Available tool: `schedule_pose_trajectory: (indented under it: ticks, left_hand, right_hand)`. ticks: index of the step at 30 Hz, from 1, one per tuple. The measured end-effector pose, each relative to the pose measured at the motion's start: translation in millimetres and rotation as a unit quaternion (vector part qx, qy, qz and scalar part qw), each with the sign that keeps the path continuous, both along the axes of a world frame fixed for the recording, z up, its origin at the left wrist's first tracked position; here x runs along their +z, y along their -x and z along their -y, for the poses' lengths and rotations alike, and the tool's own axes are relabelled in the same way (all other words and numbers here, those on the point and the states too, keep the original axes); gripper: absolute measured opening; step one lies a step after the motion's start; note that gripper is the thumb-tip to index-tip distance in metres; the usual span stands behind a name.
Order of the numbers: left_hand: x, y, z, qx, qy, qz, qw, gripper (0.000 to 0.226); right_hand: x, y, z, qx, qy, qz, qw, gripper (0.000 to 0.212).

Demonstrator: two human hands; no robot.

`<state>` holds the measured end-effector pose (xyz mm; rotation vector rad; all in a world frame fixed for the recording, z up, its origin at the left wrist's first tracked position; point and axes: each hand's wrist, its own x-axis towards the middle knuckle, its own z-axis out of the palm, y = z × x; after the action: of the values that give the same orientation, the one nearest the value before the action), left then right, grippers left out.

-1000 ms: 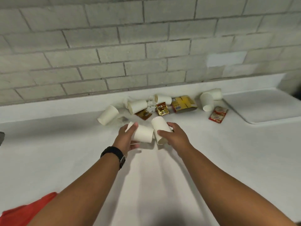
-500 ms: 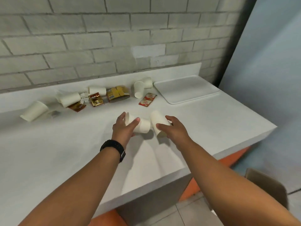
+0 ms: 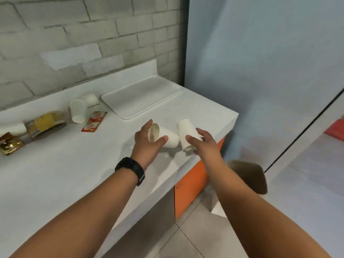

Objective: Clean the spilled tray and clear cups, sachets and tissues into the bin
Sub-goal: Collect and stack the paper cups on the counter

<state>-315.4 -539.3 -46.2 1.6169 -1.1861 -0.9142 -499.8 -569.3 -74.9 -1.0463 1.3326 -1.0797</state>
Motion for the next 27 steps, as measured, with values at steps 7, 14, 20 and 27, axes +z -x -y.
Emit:
schedule_pose_trajectory:
  ticks: [7, 14, 20, 27]
  left_hand:
    - [-18.3, 130.5, 39.2, -0.166, 0.041, 0.114, 0.979, 0.079]
    - [-89.6, 258.0, 89.6, -0.264, -0.05, 0.2, 0.942, 0.085]
    - [-171.0, 320.8, 130.8, -0.207, -0.19, 0.177, 0.943, 0.08]
    - [-219.7, 343.2, 153.9, -0.228, -0.321, 0.133, 0.91, 0.105]
  right_hand:
    - [-44.4, 124.6, 5.3, -0.144, -0.062, 0.078, 0.985, 0.058]
    - [-134.7, 251.8, 33.8, -0.165, -0.227, 0.01, 0.96, 0.083]
    - [-226.5, 326.1, 74.6, -0.144, -0.332, -0.036, 0.931, 0.089]
    - [-227.8, 344.3, 83.7, -0.033, -0.318, -0.16, 0.934, 0.046]
